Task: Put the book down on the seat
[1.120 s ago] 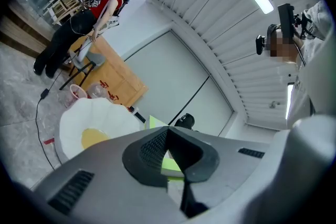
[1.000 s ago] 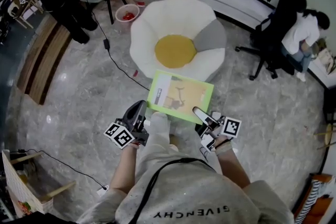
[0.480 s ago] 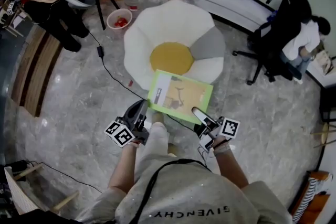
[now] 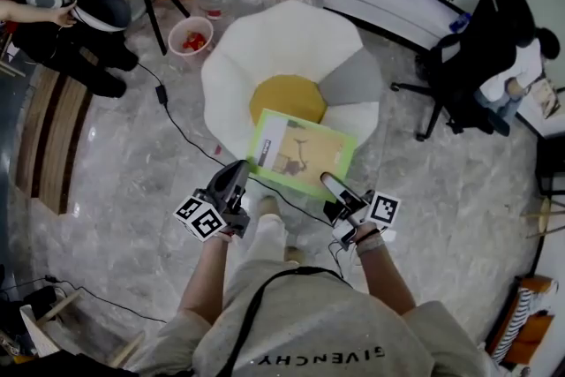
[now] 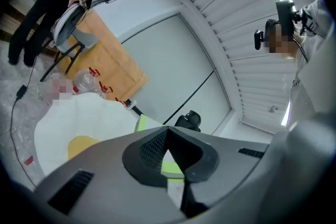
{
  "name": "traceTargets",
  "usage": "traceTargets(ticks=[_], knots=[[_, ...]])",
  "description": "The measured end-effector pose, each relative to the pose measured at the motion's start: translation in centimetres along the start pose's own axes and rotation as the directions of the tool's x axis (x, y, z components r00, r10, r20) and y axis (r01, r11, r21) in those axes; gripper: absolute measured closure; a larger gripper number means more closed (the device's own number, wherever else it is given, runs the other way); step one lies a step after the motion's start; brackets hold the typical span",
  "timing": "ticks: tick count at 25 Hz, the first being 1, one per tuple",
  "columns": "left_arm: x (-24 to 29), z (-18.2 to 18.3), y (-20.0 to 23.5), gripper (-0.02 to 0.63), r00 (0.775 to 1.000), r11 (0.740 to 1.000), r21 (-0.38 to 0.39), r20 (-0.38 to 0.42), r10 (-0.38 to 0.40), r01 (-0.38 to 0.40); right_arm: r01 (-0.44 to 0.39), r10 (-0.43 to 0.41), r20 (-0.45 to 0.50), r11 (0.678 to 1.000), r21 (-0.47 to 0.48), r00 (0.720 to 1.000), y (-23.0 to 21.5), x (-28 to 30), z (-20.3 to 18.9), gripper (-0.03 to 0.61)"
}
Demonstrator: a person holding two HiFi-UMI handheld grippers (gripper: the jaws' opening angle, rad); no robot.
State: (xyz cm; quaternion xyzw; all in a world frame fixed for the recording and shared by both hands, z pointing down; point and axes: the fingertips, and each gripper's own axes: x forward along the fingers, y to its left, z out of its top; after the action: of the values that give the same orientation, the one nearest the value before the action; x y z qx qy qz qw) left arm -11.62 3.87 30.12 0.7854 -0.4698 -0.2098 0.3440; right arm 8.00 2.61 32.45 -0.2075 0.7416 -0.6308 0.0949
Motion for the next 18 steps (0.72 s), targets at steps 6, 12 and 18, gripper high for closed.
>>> traceTargets(ticks=[6,12,18], knots=[[0.3,-0.4,0.2,0.590,0.999,1.000,-0.006,-0.027,-0.027,0.026,0.008,-0.008,0.026,1.000,-0.003,1.000,-0.4,0.0,0.0,0.423],[0.4,-1.1,0.5,0.590,0.998,0.998,-0.014,-0.043,-0.055,0.055,0.005,-0.005,0.068,1.000,0.003,0.998,-0.7,0.4,0.1,0.423],[0.9,-1.4,0.8,0.590,0.998,0.998,-0.053,-0.041,-0.044,0.042,0.032,-0.033,0.058,0.999,0.024,0.998,-1.1,0.8,0.3,0.423]])
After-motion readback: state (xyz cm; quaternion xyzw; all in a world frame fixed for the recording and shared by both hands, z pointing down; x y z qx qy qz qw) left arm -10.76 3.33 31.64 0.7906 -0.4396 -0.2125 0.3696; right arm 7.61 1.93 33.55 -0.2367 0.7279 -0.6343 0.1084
